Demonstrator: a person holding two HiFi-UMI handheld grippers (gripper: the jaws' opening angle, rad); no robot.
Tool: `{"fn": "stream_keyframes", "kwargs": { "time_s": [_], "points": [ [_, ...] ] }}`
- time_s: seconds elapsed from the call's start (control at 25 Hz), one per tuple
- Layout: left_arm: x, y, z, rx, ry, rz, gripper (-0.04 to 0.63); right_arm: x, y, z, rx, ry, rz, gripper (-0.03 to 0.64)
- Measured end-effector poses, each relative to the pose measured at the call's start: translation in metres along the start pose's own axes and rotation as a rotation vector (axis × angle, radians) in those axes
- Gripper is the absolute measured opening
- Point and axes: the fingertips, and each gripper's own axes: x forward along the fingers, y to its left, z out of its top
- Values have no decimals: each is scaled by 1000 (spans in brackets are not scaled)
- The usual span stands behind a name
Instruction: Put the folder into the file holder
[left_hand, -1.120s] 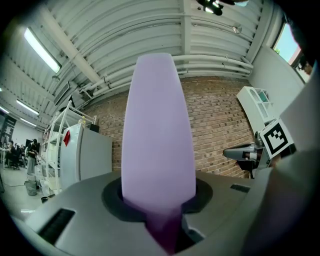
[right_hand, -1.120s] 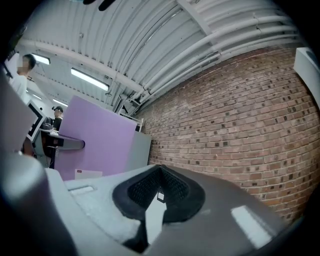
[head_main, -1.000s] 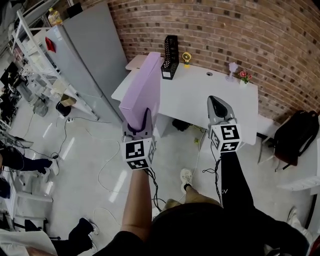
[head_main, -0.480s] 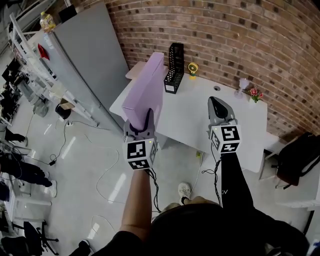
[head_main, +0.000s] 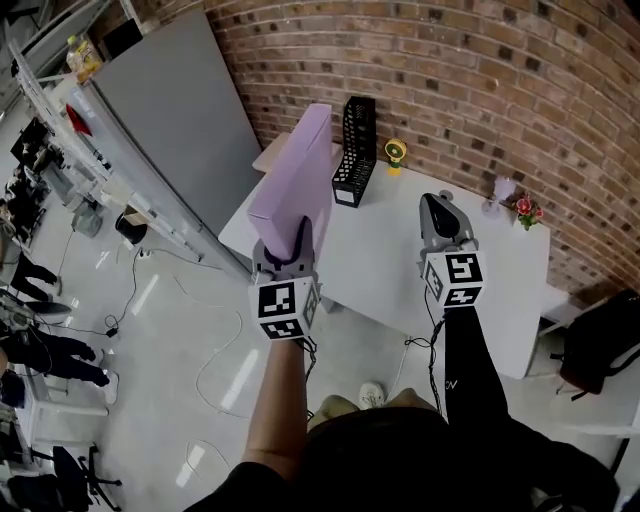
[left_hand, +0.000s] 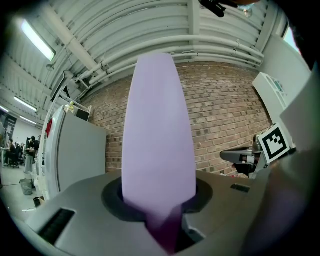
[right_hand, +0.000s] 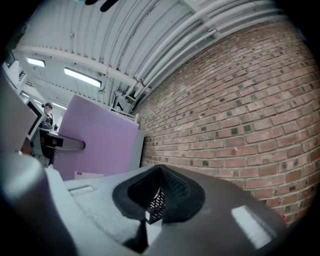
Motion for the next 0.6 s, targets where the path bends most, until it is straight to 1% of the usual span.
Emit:
{"fn": "stream_keyframes", "kwargs": {
  "time_s": [0.24, 0.6],
  "points": [
    [28, 3, 2, -11, -6, -4, 130, 17, -12, -4, -3, 1, -9, 0],
    [81, 16, 0, -29, -7, -35, 133, 52, -29, -6, -18, 5, -59, 0]
  ]
}}
